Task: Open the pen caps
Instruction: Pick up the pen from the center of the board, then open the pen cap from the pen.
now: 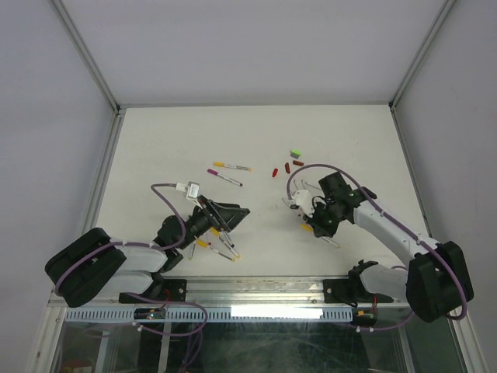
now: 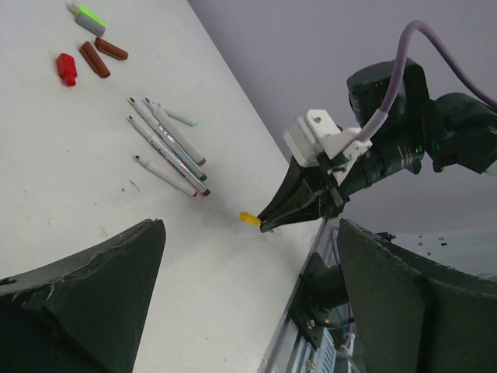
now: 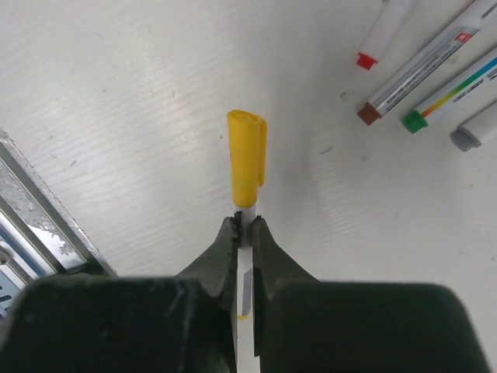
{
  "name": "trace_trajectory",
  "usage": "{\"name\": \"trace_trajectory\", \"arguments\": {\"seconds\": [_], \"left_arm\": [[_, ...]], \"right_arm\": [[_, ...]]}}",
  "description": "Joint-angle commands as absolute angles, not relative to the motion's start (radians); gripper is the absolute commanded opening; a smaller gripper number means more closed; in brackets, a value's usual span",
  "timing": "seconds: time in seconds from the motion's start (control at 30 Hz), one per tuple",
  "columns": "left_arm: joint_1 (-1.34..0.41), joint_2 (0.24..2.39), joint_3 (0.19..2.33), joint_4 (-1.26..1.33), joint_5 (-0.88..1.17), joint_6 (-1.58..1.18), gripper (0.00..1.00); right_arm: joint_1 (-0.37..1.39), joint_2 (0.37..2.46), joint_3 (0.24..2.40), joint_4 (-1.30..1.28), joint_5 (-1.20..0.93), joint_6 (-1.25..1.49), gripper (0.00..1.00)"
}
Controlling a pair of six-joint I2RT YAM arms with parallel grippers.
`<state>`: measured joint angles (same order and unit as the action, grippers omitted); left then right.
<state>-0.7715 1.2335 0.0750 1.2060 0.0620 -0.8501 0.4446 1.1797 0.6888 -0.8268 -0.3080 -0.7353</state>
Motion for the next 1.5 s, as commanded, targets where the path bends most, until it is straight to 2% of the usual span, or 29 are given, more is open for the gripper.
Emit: {"name": "trace_trajectory", "arguments": {"seconds": [0.0, 0.4, 0.63, 0.97, 1.17, 1.47], "left_arm": [[-0.808, 1.280, 0.093, 1.394, 0.041, -0.882, 0.95], [-0.918, 1.451, 0.160, 1.516, -0.161, -0.877, 0.94], [-0.997, 1.578, 0.225, 1.562, -0.338, -0.885, 0.93], [-1.040, 1.776, 0.368, 1.638, -0.377, -0.951, 0.88], [-1.066, 1.839, 0.424, 1.643, -0.412, -0.982, 0.81], [-1.137, 1.917, 0.517, 1.613, -0.475, -1.019, 0.78]], "right_arm": [[0.427, 1.146, 0.758, -0.823, -0.414, -0.744, 0.00], [0.354, 1.143, 0.840, -0.815, -0.630, -0.719, 0.00], [0.323, 1.138, 0.834, -0.805, -0.659, -0.697, 0.00], [0.322, 1.165, 0.837, -0.802, -0.677, -0.683, 0.00], [0.322, 1.157, 0.836, -0.789, -0.672, -0.674, 0.00], [0.322, 1.160, 0.832, -0.772, -0.659, -0.657, 0.00]]}}
